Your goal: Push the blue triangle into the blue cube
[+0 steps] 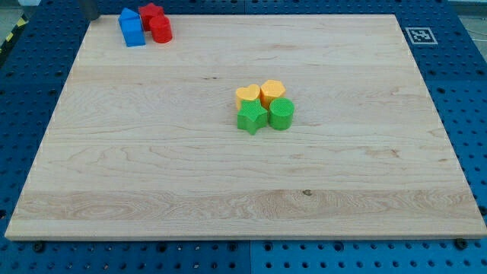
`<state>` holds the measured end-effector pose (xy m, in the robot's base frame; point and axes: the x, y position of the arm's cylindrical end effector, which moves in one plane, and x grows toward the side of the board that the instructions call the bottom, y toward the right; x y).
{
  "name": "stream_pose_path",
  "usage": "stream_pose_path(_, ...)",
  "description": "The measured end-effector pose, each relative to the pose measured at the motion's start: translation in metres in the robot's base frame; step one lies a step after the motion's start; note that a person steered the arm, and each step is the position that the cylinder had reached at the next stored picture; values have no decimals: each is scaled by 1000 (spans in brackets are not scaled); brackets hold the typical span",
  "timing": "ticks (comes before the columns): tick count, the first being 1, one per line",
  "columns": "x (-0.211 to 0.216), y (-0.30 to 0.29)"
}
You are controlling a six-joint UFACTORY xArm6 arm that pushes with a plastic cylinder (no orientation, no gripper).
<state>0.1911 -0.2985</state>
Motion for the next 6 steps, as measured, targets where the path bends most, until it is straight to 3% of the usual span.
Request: stream_pose_path(6, 2, 73)
